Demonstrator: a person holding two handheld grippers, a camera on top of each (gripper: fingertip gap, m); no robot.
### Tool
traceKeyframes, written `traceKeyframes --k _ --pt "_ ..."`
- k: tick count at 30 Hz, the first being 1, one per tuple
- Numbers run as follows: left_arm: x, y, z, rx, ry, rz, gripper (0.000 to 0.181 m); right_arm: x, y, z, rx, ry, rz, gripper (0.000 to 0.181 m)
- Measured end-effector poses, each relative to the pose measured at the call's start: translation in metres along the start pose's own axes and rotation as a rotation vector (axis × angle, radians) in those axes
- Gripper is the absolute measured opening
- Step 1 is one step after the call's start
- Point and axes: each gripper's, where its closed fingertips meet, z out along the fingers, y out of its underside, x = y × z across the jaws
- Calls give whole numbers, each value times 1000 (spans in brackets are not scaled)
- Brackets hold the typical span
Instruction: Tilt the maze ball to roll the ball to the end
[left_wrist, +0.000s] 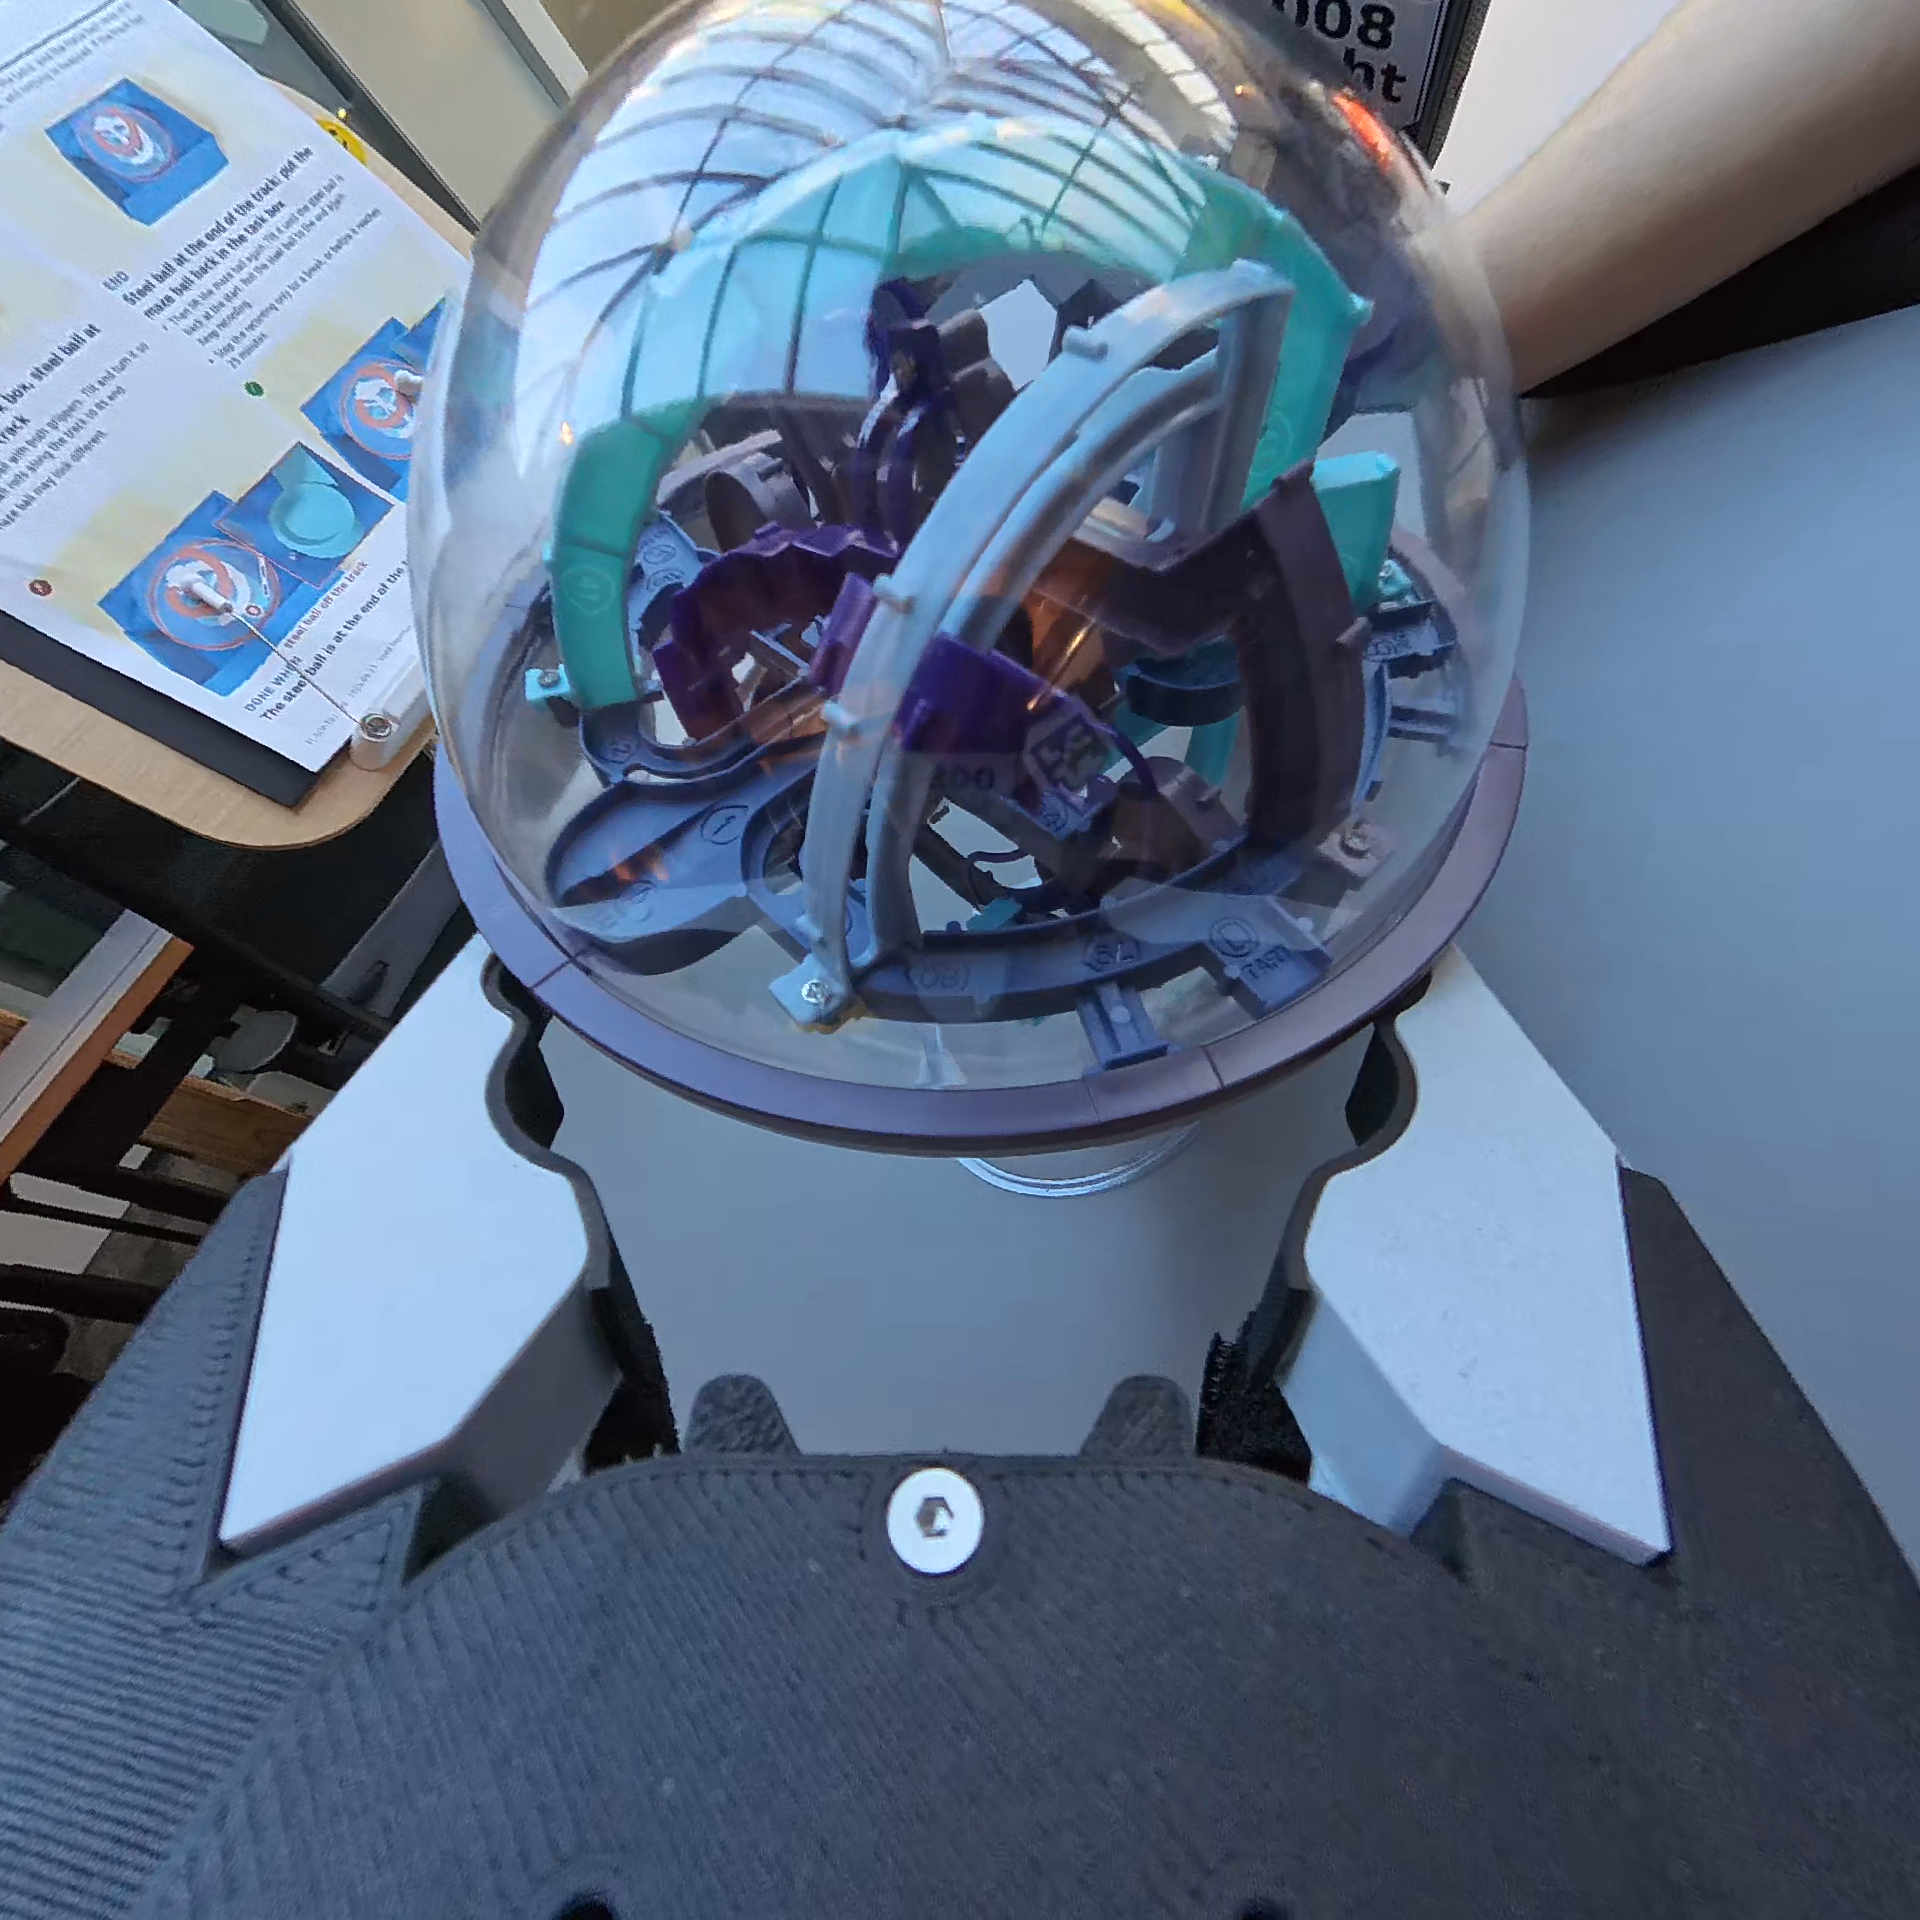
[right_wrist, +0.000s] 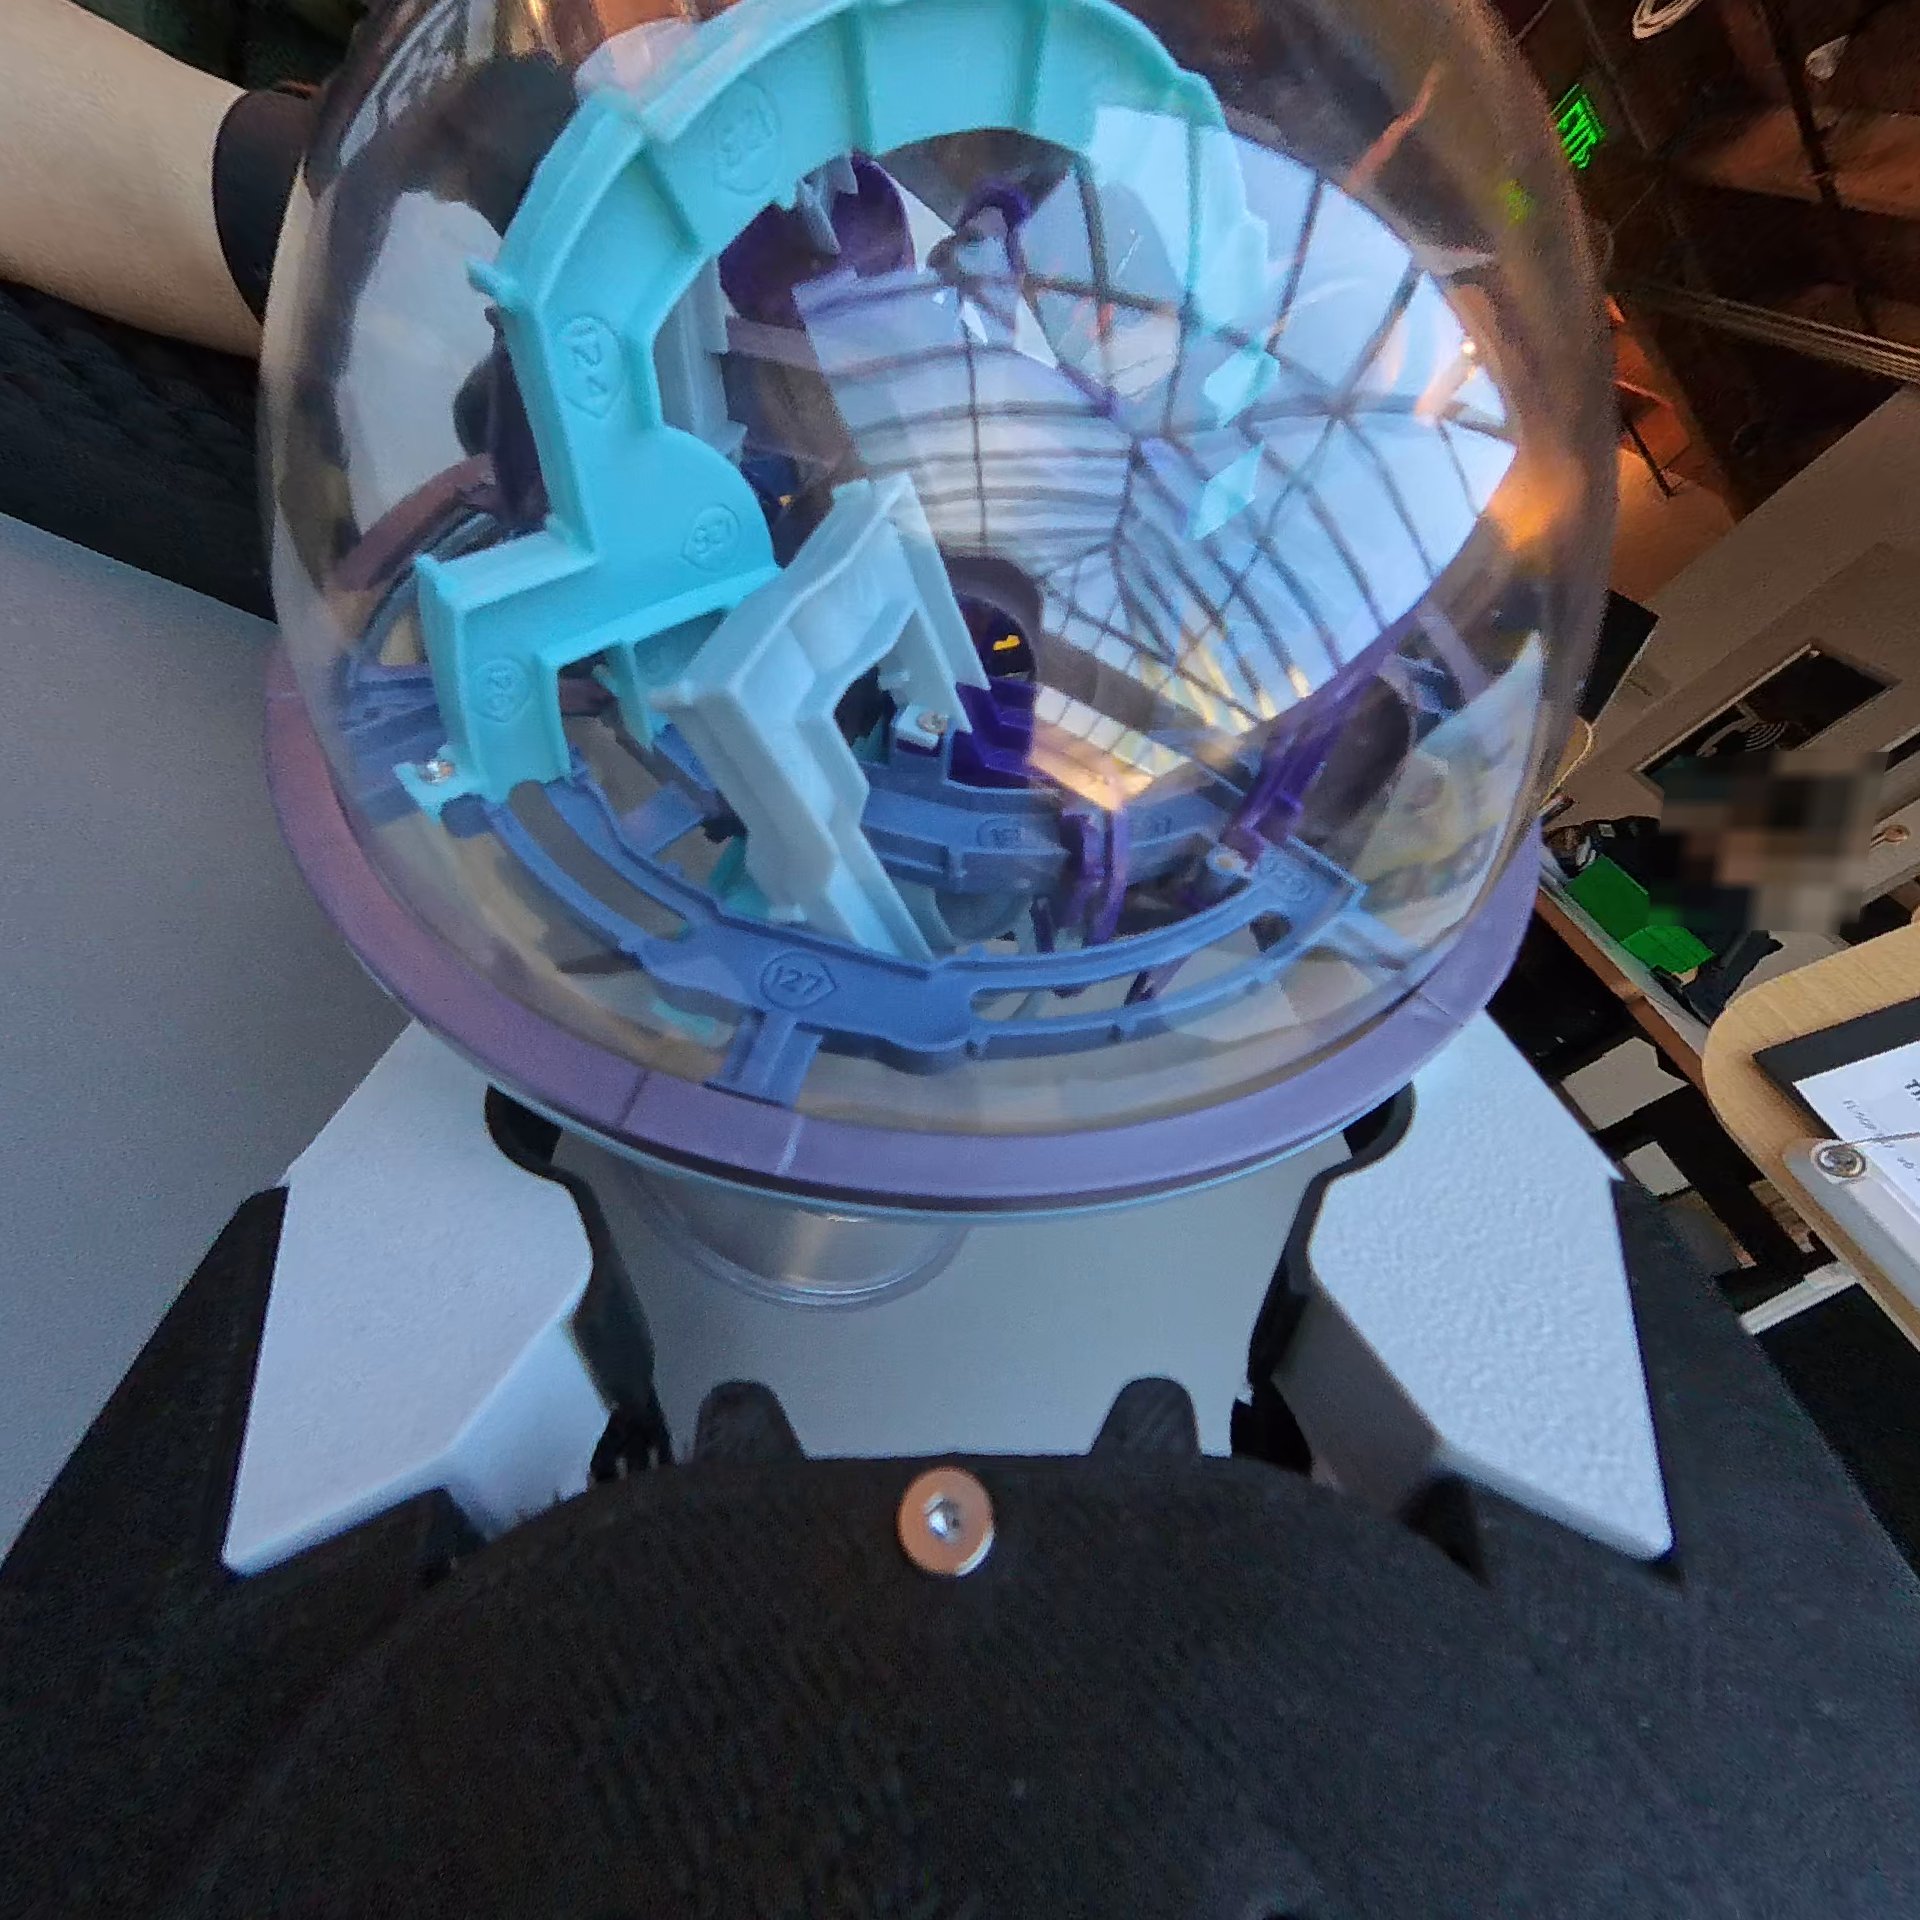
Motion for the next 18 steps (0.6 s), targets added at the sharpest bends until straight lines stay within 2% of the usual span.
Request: traceKeyframes --k 18 --pt "0 0 -1 -25 -46 91 154 1 1 -1 -7 35 -69 154"
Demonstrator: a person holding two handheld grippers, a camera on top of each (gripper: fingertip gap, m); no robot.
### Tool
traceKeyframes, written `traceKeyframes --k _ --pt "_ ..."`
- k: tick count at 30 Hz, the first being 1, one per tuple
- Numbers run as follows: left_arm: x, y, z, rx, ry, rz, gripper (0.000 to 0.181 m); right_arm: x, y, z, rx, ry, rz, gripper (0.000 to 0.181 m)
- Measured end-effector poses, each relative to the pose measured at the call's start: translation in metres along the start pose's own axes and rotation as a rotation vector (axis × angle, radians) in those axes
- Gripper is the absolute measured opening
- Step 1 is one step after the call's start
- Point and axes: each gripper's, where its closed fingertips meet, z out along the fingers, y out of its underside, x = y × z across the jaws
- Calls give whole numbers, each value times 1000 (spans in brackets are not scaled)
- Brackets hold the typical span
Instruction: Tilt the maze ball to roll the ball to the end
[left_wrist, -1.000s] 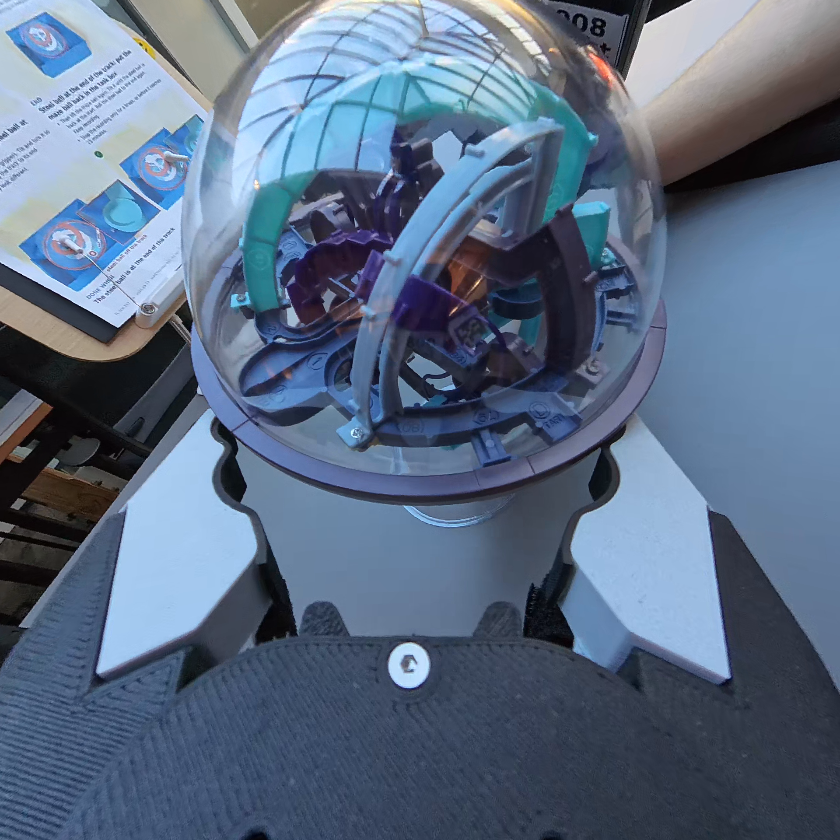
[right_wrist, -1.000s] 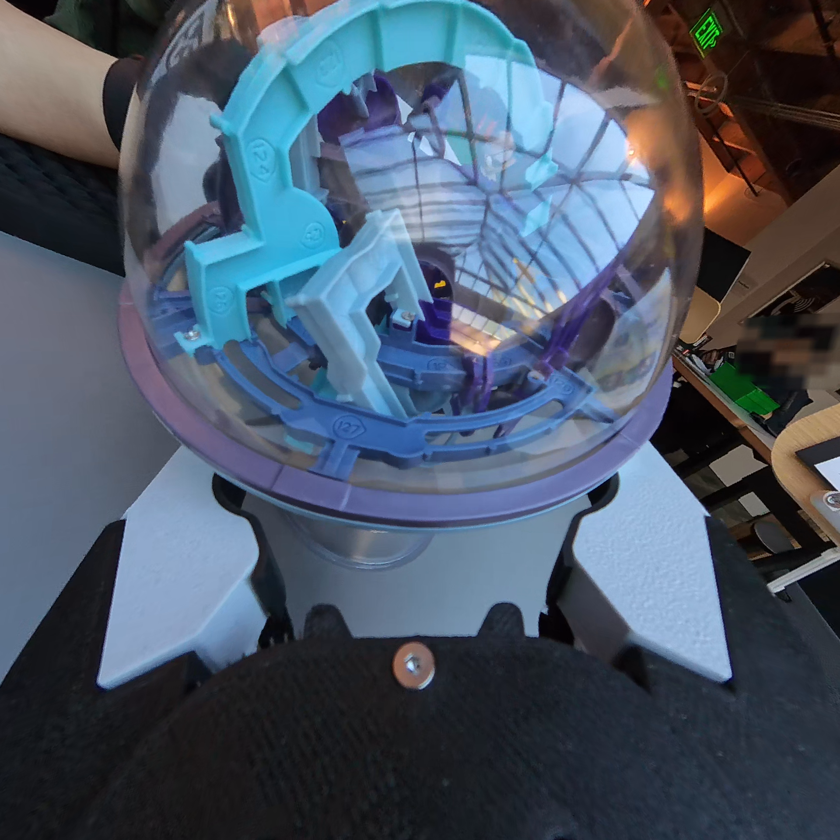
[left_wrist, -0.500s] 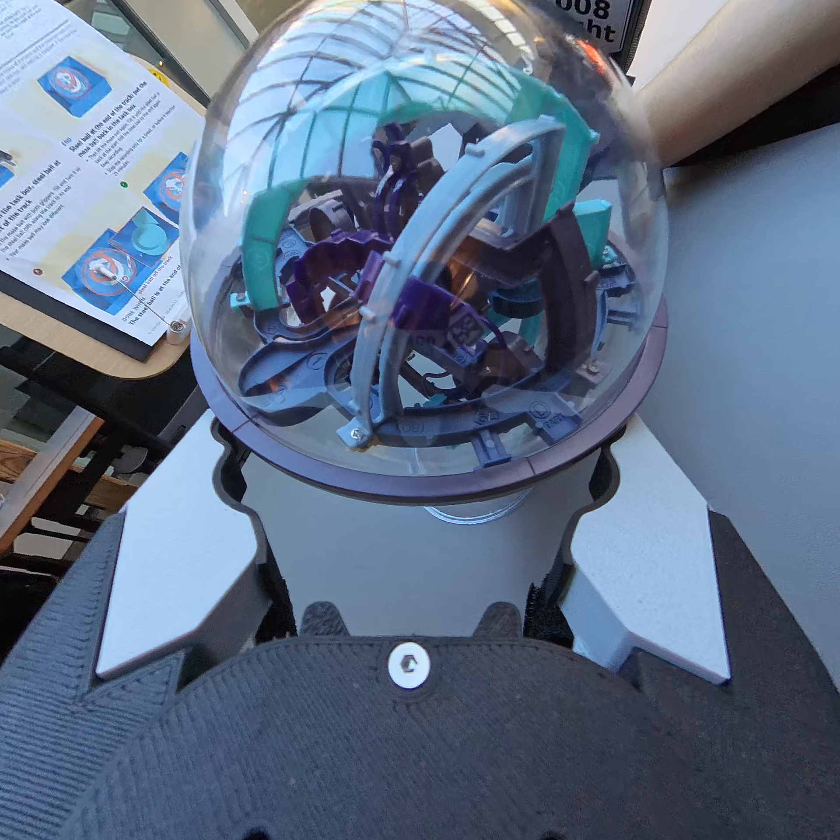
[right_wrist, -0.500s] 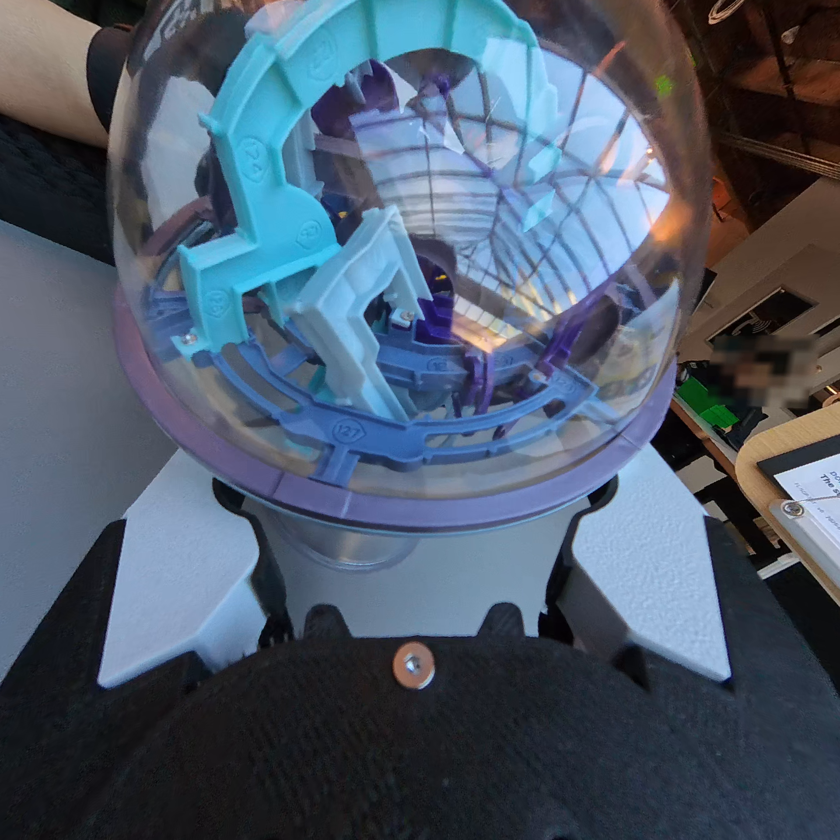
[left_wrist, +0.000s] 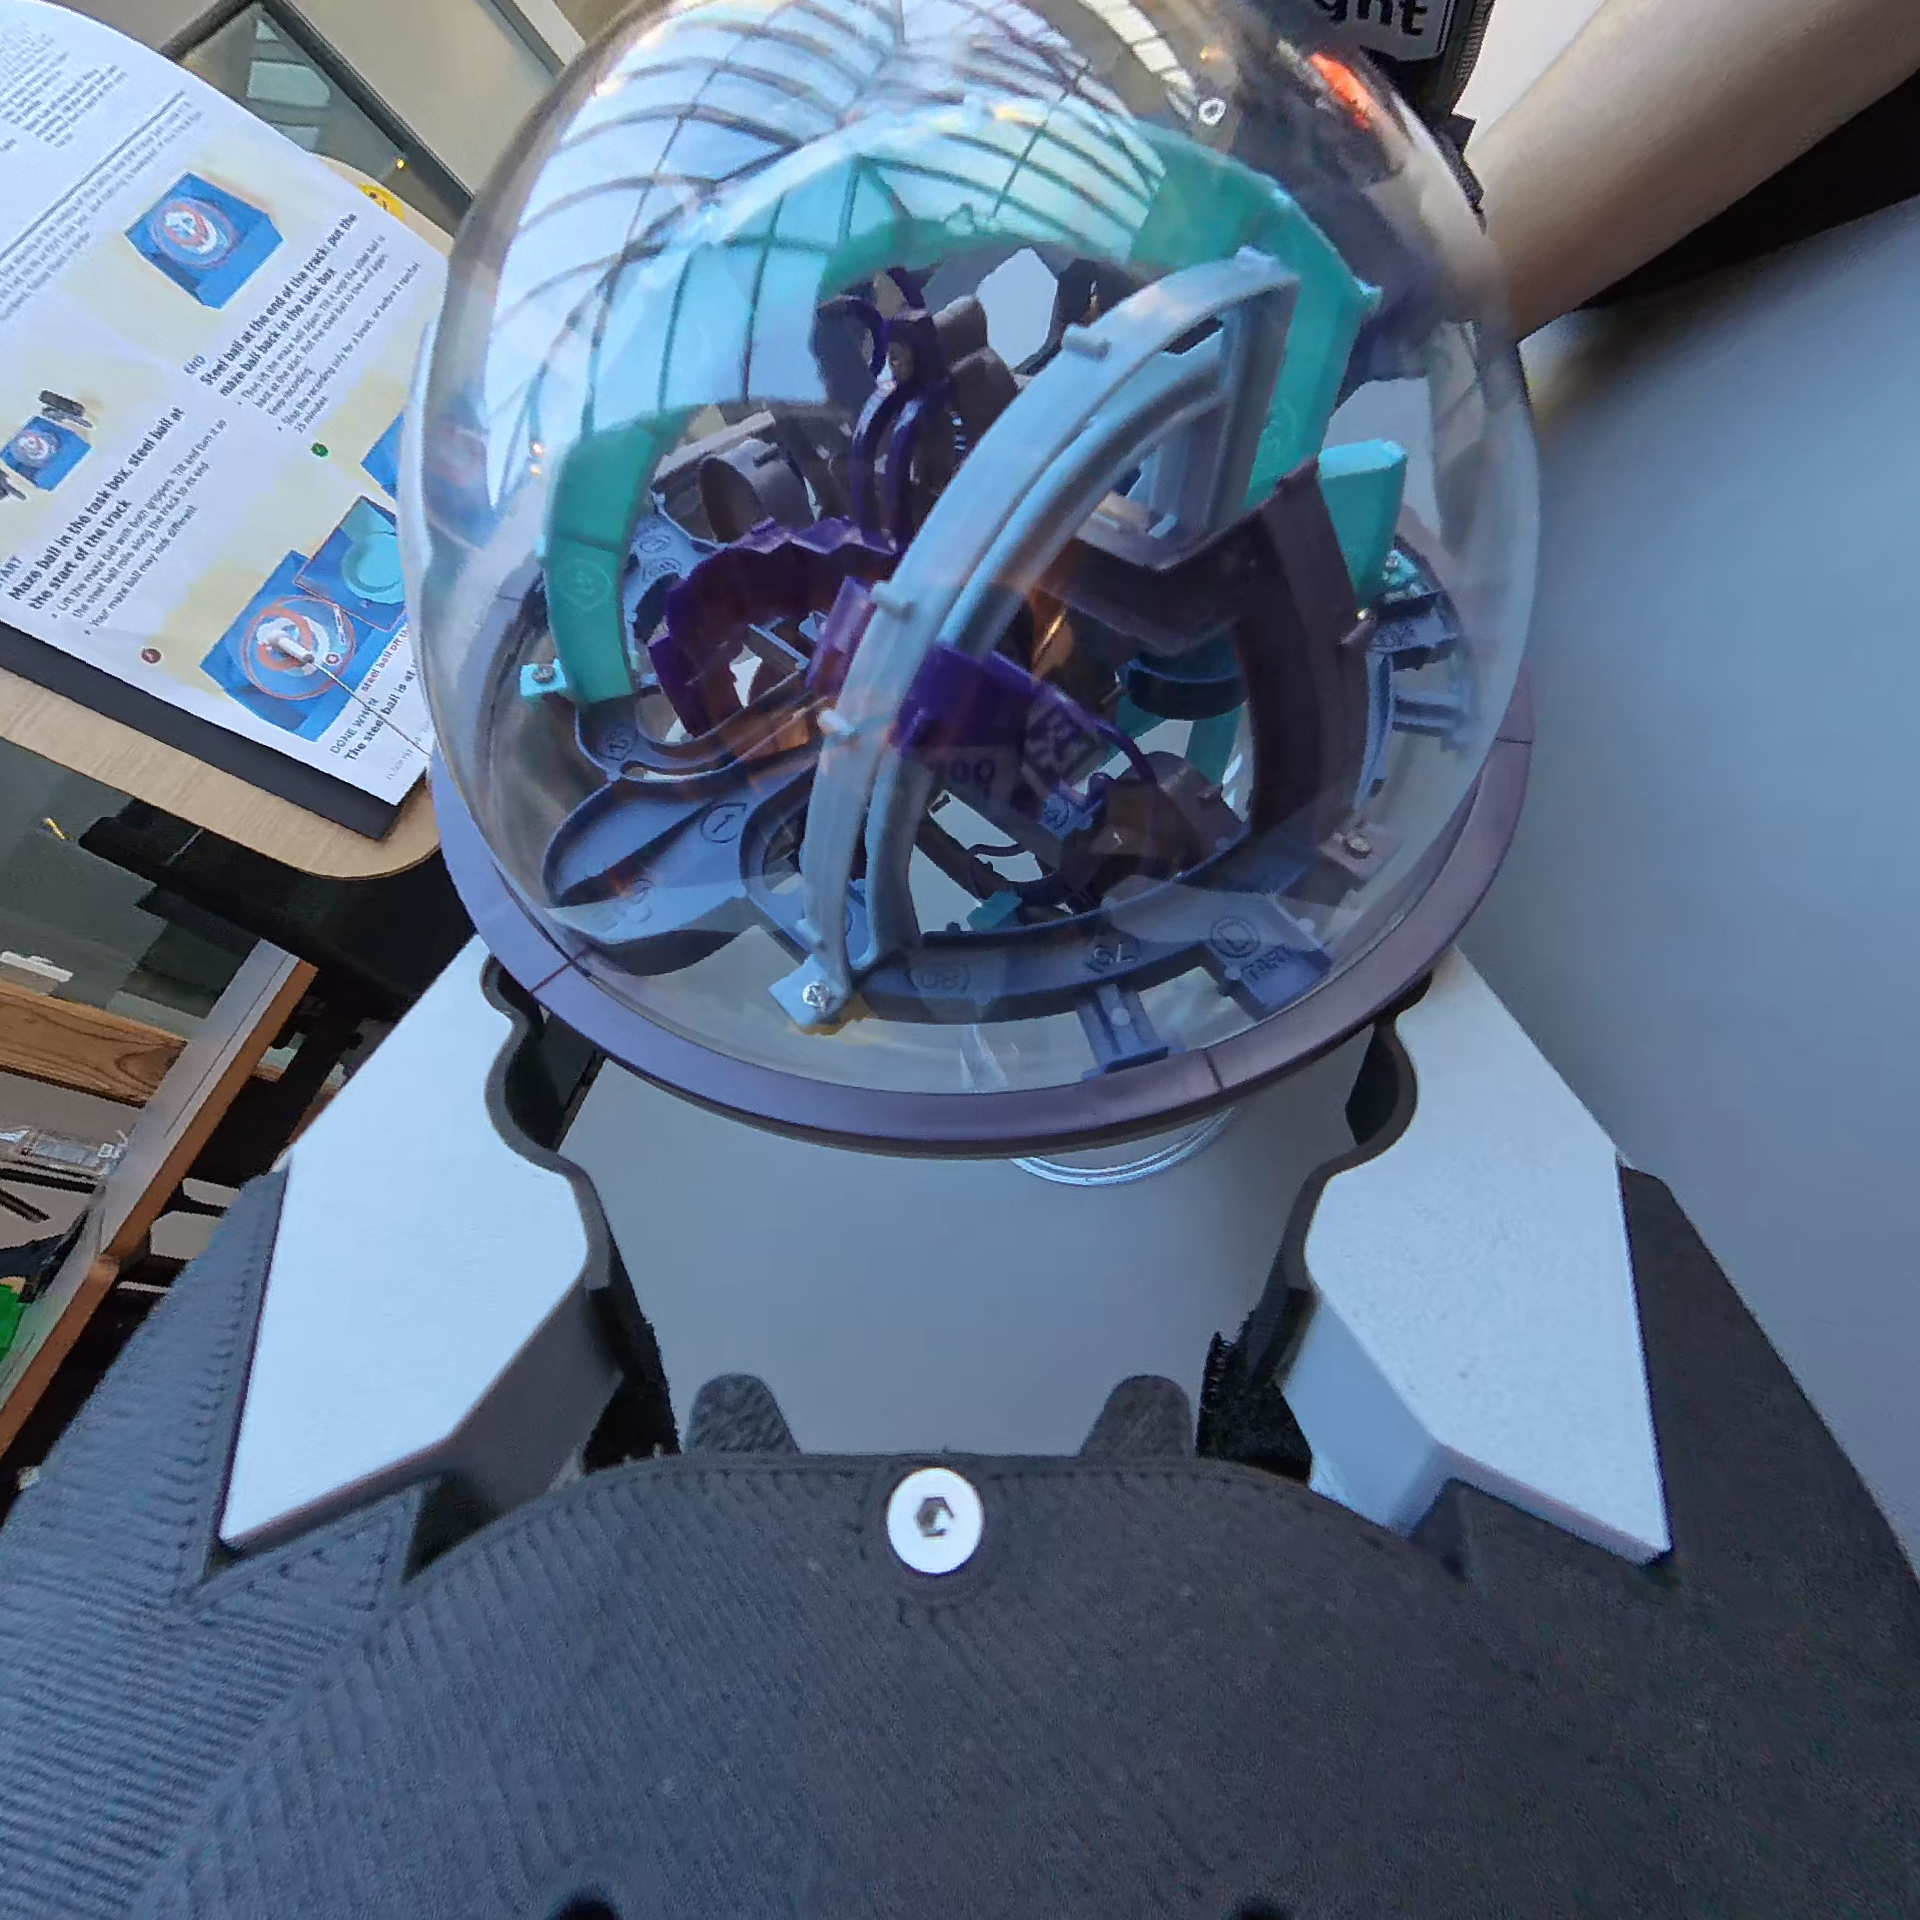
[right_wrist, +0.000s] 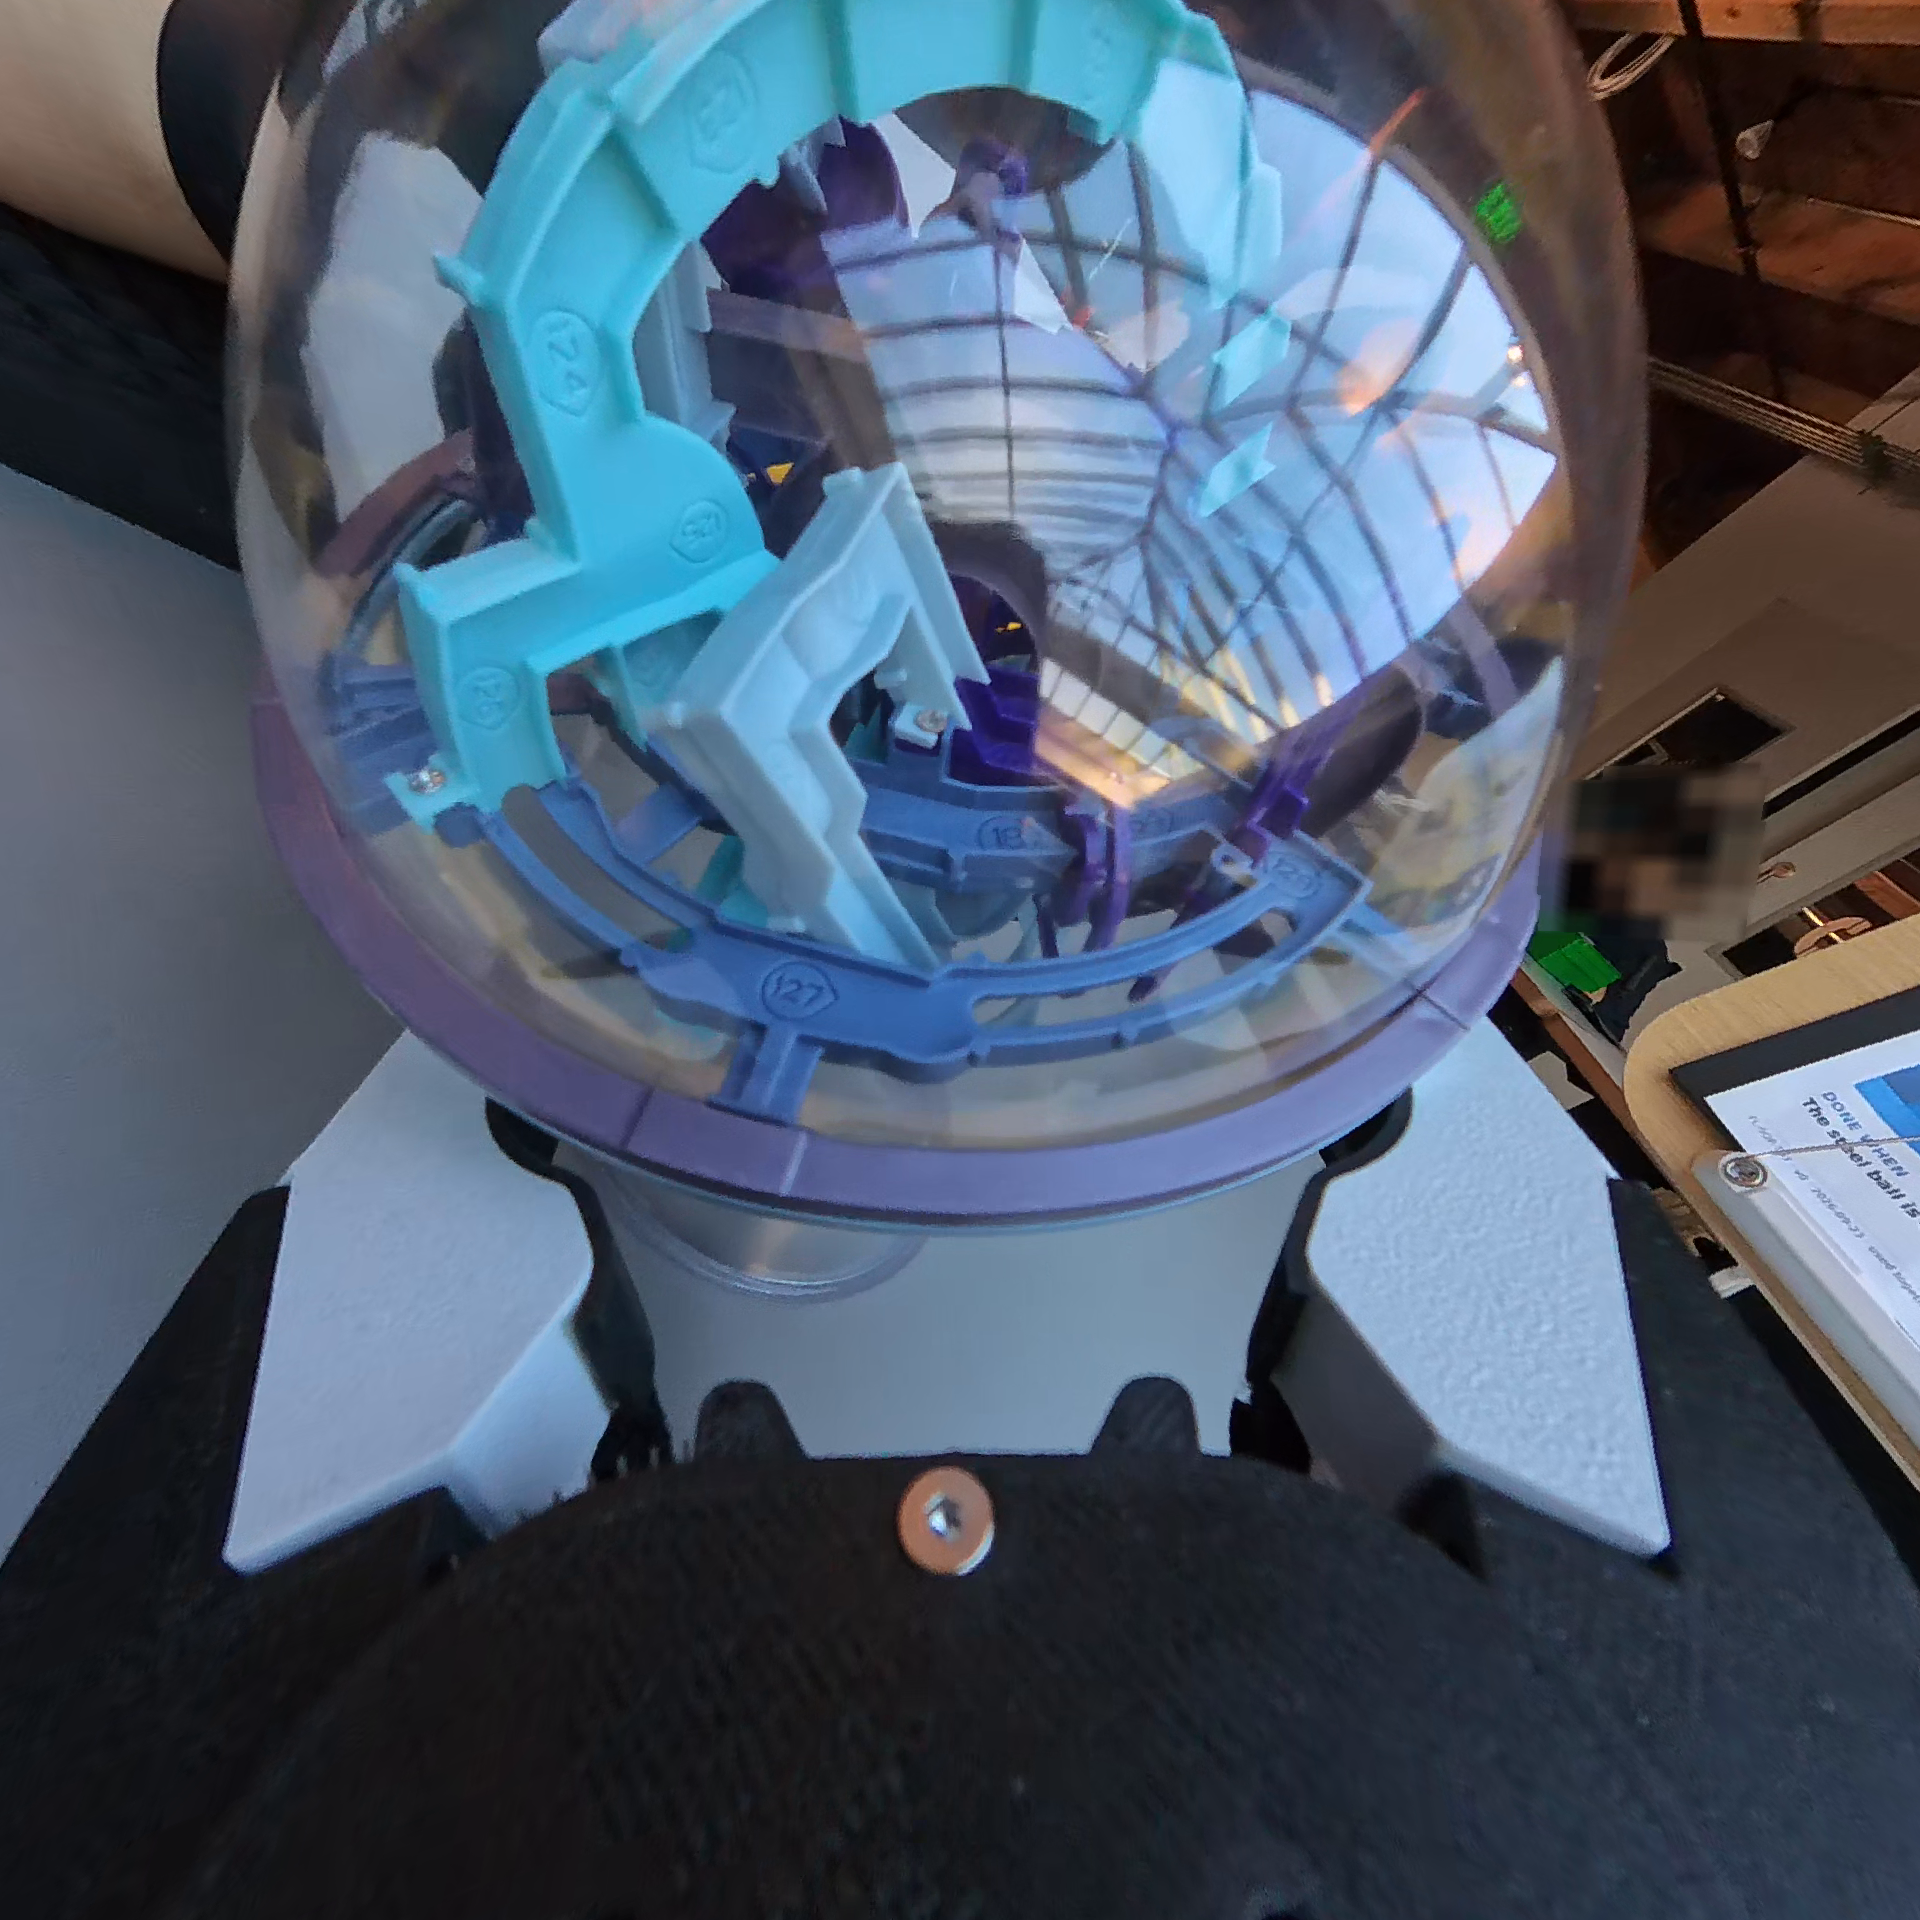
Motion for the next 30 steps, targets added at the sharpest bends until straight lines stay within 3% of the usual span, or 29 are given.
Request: traceKeyframes --k 30 --pt "-17 30 22 -53 56 -84 154 14 35 16 -89 -36 99 153"
